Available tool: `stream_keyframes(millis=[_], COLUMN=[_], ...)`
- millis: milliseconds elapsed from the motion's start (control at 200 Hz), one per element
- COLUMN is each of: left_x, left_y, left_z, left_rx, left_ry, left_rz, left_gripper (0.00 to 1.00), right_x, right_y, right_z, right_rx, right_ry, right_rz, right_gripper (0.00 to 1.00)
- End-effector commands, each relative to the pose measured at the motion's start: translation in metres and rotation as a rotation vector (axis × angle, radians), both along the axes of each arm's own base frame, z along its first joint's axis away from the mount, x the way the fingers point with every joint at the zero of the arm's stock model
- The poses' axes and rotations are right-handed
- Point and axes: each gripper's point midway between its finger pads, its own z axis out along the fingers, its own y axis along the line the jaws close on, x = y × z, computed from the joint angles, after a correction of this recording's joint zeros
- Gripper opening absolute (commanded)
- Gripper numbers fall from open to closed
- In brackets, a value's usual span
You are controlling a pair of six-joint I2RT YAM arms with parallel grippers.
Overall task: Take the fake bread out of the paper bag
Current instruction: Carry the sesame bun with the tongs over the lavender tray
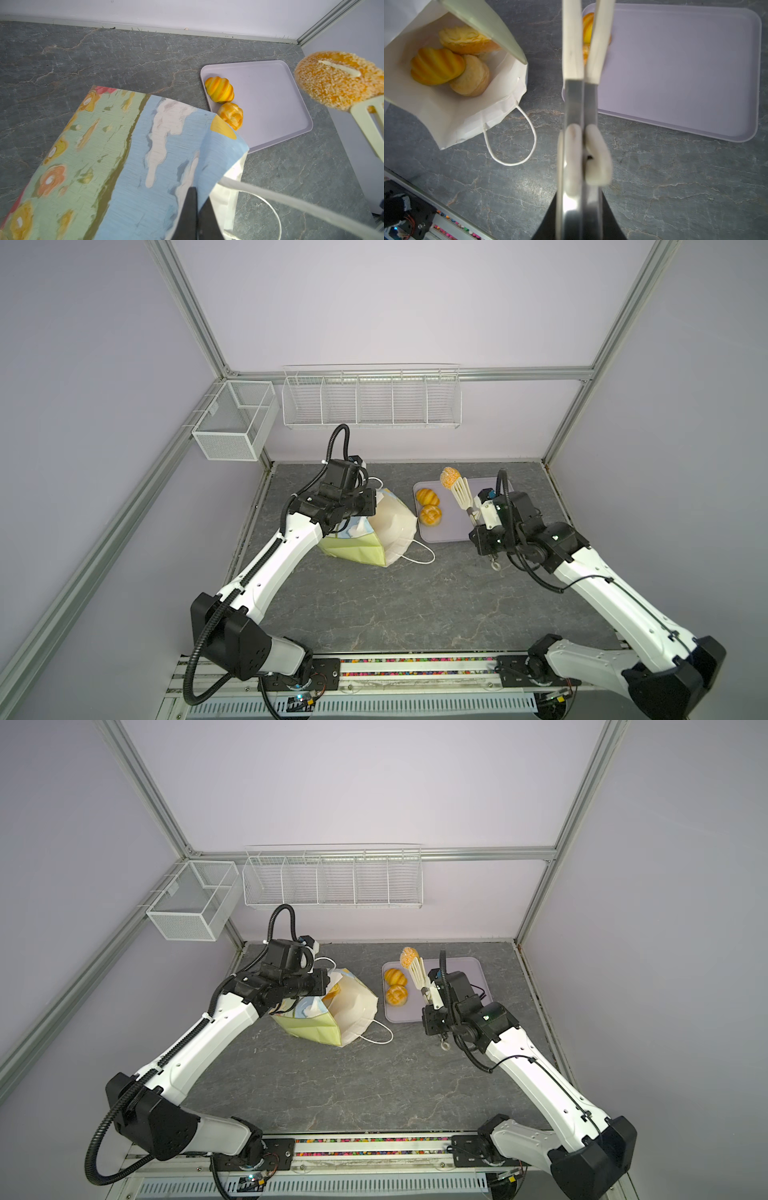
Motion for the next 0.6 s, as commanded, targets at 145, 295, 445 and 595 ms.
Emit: stream_keyframes(millis=[145, 295, 445, 595], left_x=[-0.013, -0.016, -0.018, -0.016], left_y=[0.014, 0.022, 0.027, 0.029], left_z=[0.006, 0.006, 0.003, 0.002], left_rx=[-0.007, -0.007, 0.007, 0.017], left_ry=[-0.009, -0.011, -0.008, -0.008], left_rz=[0.007, 0.011, 0.012, 0.009], left_gripper=[0.0, 0.0, 0.0, 0.0], right_x=[0.062, 0.093, 0.116, 0.132], right_y=[0.0, 0.008, 0.021, 0.03], right_z=[-0.03, -0.052, -0.068, -0.077], right_rx=[0.296, 0.39, 0.476, 0.539], right_ry=[0.119, 0.188, 0.233, 0.25], right_rz=[-0.099, -0.126, -0.133, -0.143], right_gripper=[0.07, 0.07, 0.07, 0.07])
